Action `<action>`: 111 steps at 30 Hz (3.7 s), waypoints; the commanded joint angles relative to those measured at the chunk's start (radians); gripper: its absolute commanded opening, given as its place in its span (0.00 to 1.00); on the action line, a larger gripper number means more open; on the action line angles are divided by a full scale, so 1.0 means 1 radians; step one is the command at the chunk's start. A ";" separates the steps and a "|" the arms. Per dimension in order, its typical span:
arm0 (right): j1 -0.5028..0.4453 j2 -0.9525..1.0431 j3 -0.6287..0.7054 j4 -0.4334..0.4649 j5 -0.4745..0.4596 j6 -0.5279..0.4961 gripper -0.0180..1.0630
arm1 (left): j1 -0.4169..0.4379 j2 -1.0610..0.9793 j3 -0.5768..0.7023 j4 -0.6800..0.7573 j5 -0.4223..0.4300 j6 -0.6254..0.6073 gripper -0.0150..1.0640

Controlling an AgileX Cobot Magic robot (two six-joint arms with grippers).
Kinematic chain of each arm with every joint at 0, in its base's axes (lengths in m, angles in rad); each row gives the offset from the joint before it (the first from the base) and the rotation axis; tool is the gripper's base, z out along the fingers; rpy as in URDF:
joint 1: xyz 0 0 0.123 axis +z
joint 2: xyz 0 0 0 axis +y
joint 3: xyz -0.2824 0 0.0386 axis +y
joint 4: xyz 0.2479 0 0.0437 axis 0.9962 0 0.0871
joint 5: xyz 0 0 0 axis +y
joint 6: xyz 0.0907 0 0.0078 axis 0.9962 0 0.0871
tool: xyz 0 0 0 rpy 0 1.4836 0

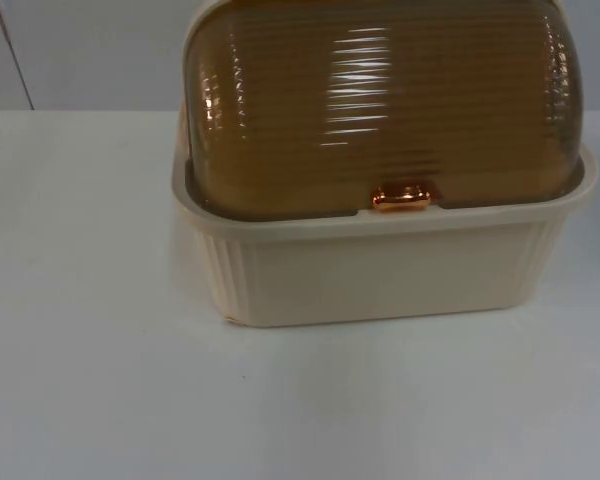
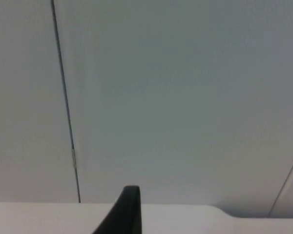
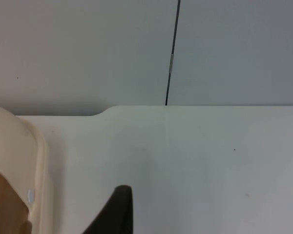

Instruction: Open the box lid with the left hand, place the block into the box with the right hand, then close the box lid with the left hand.

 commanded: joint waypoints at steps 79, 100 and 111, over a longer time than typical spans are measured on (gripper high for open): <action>0.140 -1.193 0.142 -0.002 0.438 0.024 0.99 | 0.043 -1.341 0.035 0.393 0.948 -0.205 0.99; 0.195 -1.193 0.198 0.059 0.407 -0.081 0.99 | 0.043 -1.341 0.097 0.363 0.826 -0.201 0.99; 0.131 -1.193 0.198 0.081 0.376 -0.085 0.99 | 0.043 -1.341 0.184 0.312 0.784 -0.170 0.99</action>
